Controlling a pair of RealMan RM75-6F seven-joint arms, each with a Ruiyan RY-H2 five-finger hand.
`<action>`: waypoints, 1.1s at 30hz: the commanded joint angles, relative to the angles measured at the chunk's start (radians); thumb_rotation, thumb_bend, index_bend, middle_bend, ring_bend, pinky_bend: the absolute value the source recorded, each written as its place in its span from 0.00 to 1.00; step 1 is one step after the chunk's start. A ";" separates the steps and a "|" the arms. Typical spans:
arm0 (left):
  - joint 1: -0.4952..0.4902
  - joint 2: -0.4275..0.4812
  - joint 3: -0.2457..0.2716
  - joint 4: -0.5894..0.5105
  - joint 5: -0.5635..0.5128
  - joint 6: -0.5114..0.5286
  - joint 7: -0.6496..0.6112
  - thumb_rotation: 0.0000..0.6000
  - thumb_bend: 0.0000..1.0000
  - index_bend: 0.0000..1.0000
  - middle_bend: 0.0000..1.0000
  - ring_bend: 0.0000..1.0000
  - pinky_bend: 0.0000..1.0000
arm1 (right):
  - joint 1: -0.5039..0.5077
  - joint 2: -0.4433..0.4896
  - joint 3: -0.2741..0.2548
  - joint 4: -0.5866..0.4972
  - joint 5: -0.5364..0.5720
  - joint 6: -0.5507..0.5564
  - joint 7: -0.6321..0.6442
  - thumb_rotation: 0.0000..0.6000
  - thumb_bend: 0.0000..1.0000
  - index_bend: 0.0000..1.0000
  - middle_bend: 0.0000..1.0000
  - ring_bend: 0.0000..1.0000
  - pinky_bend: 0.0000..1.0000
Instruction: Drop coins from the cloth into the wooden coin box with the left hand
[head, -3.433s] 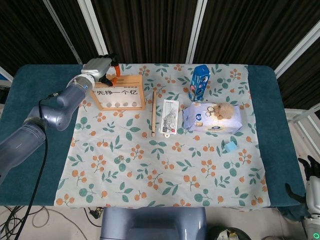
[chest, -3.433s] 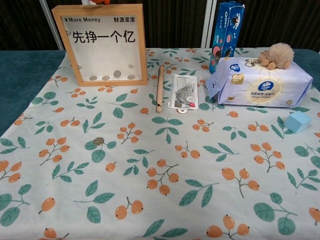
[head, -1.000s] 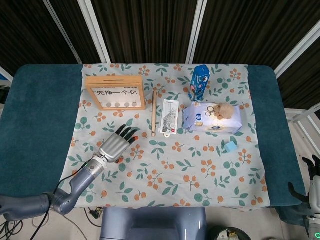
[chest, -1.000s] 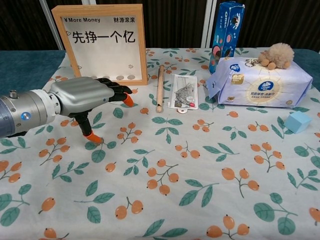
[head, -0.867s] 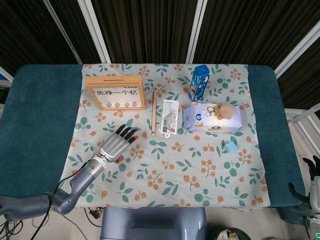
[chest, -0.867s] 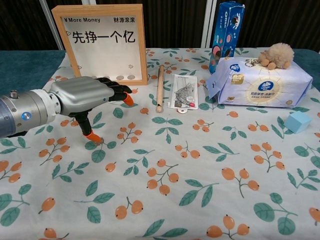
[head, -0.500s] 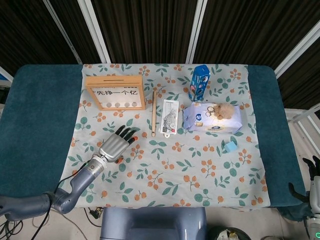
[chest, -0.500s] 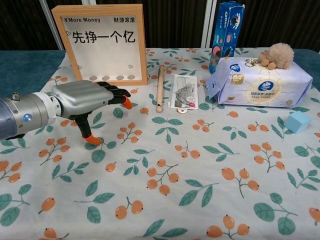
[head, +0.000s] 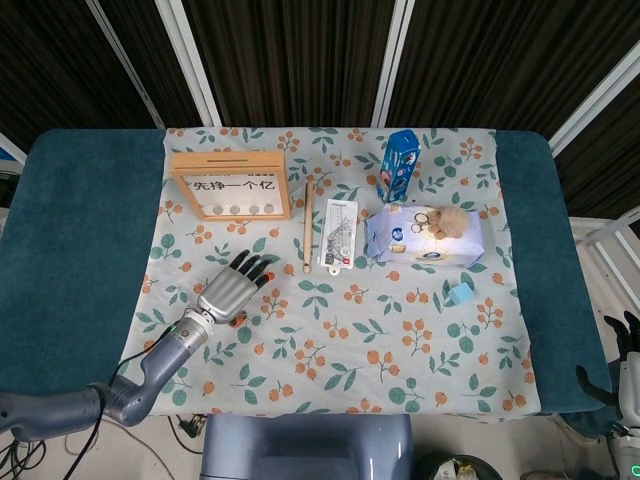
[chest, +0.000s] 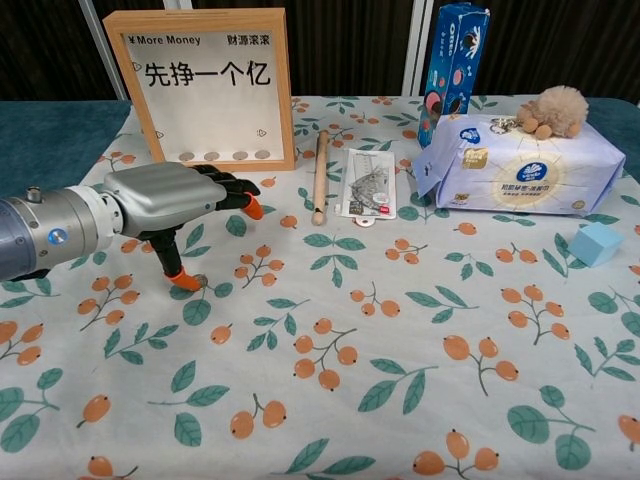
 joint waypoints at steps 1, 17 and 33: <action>0.001 -0.003 -0.001 0.004 -0.002 -0.001 0.002 1.00 0.03 0.17 0.00 0.00 0.00 | 0.000 0.001 -0.001 0.000 0.000 -0.002 0.002 1.00 0.37 0.17 0.05 0.00 0.00; 0.006 -0.003 -0.007 0.005 -0.003 -0.007 0.002 1.00 0.03 0.17 0.00 0.00 0.00 | 0.001 0.005 -0.002 0.000 0.000 -0.006 0.006 1.00 0.37 0.17 0.05 0.00 0.00; 0.010 0.012 -0.015 -0.015 -0.015 -0.001 0.020 1.00 0.03 0.17 0.00 0.00 0.00 | 0.001 0.003 0.002 0.001 0.007 -0.002 0.004 1.00 0.37 0.17 0.05 0.00 0.00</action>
